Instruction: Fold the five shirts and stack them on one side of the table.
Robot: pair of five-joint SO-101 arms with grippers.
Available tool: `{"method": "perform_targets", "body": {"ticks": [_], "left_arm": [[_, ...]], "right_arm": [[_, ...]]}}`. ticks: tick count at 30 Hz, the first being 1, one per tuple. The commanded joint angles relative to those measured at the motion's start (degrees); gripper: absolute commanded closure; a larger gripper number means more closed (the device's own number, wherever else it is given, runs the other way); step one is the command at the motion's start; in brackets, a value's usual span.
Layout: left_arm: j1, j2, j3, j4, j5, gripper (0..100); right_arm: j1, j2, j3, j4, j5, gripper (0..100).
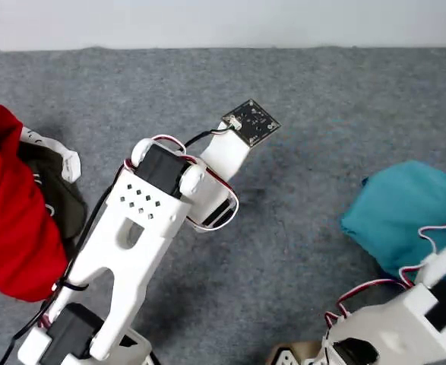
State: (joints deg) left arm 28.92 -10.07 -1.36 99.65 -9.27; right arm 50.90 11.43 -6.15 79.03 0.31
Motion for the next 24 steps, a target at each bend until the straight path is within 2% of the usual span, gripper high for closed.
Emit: {"method": "perform_targets", "body": {"ticks": [1, 8, 13, 20, 24], "left_arm": [[-0.3, -1.8, -0.2, 0.8, -0.2, 87], [-0.3, -1.8, 1.3, 0.8, -0.2, 87], [-0.3, -2.4, 2.4, 0.8, -0.2, 87], [-0.3, -2.5, 2.2, 0.8, -0.5, 87], [-0.7, -2.5, 1.9, 0.8, -0.6, 87]], "right_arm": [[2.2, -3.1, 4.3, -2.2, -0.5, 98.8], [3.8, -3.1, 10.3, -5.4, 0.2, 97.2], [4.2, -4.0, 9.3, -1.3, 3.7, 79.1], [8.9, -10.8, 0.6, 7.3, 3.9, 79.1], [8.6, -17.7, -0.4, 10.5, 6.6, 79.3]]}}
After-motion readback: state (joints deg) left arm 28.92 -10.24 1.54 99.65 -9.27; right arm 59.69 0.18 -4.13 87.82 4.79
